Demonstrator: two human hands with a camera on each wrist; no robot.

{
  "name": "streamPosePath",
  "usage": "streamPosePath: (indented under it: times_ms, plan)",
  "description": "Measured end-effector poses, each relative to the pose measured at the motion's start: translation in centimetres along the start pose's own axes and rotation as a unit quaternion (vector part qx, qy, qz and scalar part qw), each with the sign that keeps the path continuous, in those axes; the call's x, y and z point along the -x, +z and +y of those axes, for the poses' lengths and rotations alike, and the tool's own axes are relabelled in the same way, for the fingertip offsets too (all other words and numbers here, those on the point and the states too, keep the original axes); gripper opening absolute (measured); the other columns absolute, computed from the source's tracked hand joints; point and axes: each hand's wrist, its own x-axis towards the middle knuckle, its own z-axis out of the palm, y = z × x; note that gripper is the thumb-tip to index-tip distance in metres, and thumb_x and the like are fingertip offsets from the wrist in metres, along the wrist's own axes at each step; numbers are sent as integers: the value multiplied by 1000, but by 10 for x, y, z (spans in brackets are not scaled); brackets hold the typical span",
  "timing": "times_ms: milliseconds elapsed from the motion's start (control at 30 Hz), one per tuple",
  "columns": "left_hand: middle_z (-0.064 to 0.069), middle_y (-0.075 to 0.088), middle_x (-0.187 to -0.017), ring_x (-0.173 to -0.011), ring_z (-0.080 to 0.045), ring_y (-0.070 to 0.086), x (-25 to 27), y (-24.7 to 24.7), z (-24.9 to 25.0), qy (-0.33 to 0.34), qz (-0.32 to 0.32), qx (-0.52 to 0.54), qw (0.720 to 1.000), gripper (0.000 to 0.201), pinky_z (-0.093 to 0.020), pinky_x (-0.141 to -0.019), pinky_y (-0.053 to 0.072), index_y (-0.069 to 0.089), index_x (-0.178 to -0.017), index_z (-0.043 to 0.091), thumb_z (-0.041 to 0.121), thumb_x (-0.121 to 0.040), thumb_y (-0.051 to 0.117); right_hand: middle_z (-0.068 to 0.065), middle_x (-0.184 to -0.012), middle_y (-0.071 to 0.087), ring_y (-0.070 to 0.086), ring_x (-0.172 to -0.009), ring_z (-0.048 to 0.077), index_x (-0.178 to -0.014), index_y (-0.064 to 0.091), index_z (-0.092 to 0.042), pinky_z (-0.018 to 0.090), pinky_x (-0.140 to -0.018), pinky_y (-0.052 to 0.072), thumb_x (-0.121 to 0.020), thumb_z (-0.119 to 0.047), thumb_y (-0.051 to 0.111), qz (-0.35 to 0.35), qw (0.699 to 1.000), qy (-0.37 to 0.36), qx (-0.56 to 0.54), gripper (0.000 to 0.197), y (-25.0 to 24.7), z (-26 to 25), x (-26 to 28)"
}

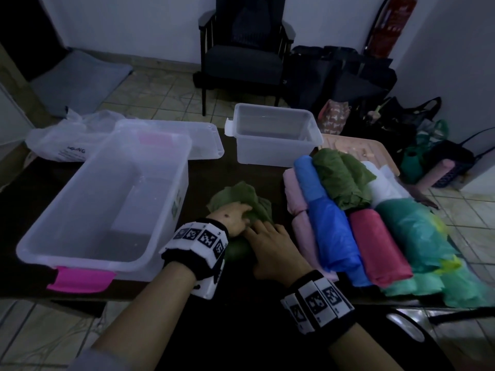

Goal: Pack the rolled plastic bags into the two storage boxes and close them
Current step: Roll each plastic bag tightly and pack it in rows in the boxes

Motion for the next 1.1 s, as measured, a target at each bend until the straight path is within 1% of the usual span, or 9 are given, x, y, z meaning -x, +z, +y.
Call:
streamPosePath:
  times_ms: [67,133,333,533,700,800,933,1033,1100]
  plan:
    - [-6,2,-159,-146,-20,5,-6,5,-8,15,-44,-21,999,51,-30,-115,4,17,-150,20,18,-101,34,5,-138,37,36,-127,24,-146,20,-16,39,-102,28,-76,-31,67,-7,1000,4,5,85,-1,0,0]
    - [-6,-6,-158,-146,-19,-3,-9,8,-12,24,-56,-24,998,54,-30,-115,-1,10,-151,19,18,-102,34,3,-137,40,37,-127,23,-146,21,-19,39,-101,28,-76,-30,66,-15,1000,3,-9,84,-3,0,-1]
    - [-4,-6,-158,-146,-18,-3,-10,9,-17,41,-54,-26,997,60,-27,-114,-1,5,-151,15,12,-100,37,3,-128,51,47,-118,22,-131,35,-20,39,-98,36,-75,-23,70,-50,992,7,-119,67,-7,0,-2]
    - [-3,-4,-158,-146,-17,-1,-5,9,-15,50,-46,-28,997,62,-26,-114,-1,8,-150,16,14,-99,43,5,-124,54,54,-111,21,-122,44,-16,25,-85,39,-77,-18,72,-72,980,-5,-183,54,-11,5,-1]
    - [-2,0,-159,-146,-16,1,-3,12,-19,58,-37,-15,997,62,-26,-115,1,12,-150,18,16,-98,44,2,-133,41,38,-124,18,-128,48,-22,34,-104,35,-79,-26,71,-67,984,-8,-162,54,-14,9,4]
    - [-1,7,-158,-145,-17,9,-3,13,-20,53,-11,18,998,64,-25,-115,7,15,-150,19,17,-96,49,2,-138,41,36,-128,18,-136,43,-24,34,-107,31,-81,-29,70,-76,981,3,-176,61,-16,12,5]
    - [1,22,-154,-141,-18,23,5,14,-22,39,82,82,992,51,-28,-114,17,36,-142,19,17,-94,53,3,-133,49,49,-120,18,-124,42,-20,30,-97,41,-80,-27,72,-89,961,51,-256,53,-17,16,4]
    - [0,45,-129,-123,-16,43,24,16,-16,55,207,60,975,23,-28,-102,35,59,-116,19,19,-93,54,3,-136,46,46,-122,17,-129,45,-19,31,-100,38,-86,-30,66,-95,961,57,-252,50,-18,17,3]
    - [3,56,-114,-110,-13,53,39,16,-13,58,202,79,974,15,-23,-90,40,63,-105,19,20,-93,55,4,-137,42,40,-125,19,-129,47,-18,34,-103,34,-88,-34,61,-83,972,57,-210,47,-19,18,2]
